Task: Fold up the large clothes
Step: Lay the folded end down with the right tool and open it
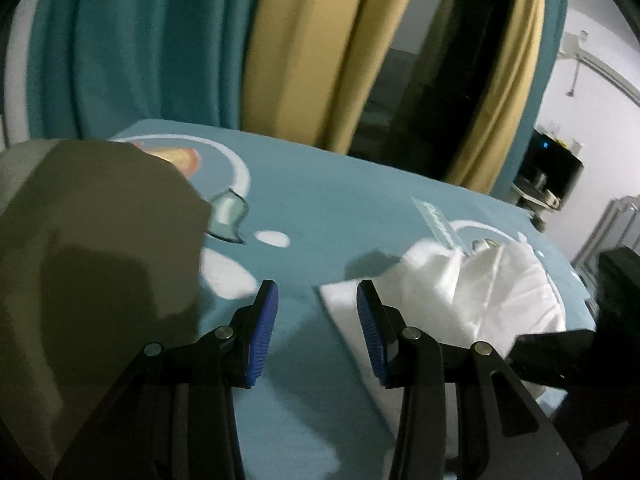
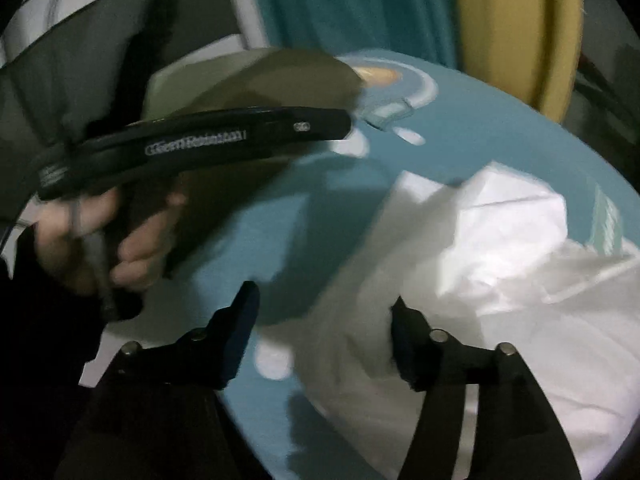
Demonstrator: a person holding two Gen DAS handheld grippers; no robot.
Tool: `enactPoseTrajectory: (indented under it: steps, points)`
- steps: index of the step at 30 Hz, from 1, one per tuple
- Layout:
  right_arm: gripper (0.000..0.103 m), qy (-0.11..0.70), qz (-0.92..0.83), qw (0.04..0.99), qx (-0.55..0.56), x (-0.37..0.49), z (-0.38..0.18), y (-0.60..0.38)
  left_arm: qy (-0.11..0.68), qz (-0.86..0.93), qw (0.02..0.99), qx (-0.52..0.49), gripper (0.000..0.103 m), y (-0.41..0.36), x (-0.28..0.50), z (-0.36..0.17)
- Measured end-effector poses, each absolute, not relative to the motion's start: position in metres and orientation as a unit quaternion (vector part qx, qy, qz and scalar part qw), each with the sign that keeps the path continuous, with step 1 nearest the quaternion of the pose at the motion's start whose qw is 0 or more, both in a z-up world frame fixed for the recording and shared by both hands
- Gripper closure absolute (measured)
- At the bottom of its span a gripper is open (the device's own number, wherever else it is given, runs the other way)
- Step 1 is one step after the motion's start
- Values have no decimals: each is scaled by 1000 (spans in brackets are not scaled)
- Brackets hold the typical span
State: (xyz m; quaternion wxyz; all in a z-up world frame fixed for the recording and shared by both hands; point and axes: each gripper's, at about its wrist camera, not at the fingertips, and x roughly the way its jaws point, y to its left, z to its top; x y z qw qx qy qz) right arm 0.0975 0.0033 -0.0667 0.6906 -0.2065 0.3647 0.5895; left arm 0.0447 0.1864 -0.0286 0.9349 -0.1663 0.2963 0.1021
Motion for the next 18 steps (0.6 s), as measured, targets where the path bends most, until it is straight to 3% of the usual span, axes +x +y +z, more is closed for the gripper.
enactPoseTrajectory:
  steps: [3, 11, 18]
  points:
    - [34, 343, 597, 695, -208, 91, -56, -7, 292, 107, 936, -163, 54, 184, 46, -21]
    - [33, 323, 540, 763, -150, 124, -27, -78, 312, 28, 941, -129, 53, 135, 73, -17]
    - [32, 338, 401, 846, -93, 170, -35, -154, 417, 4, 905, -81, 53, 104, 115, -72]
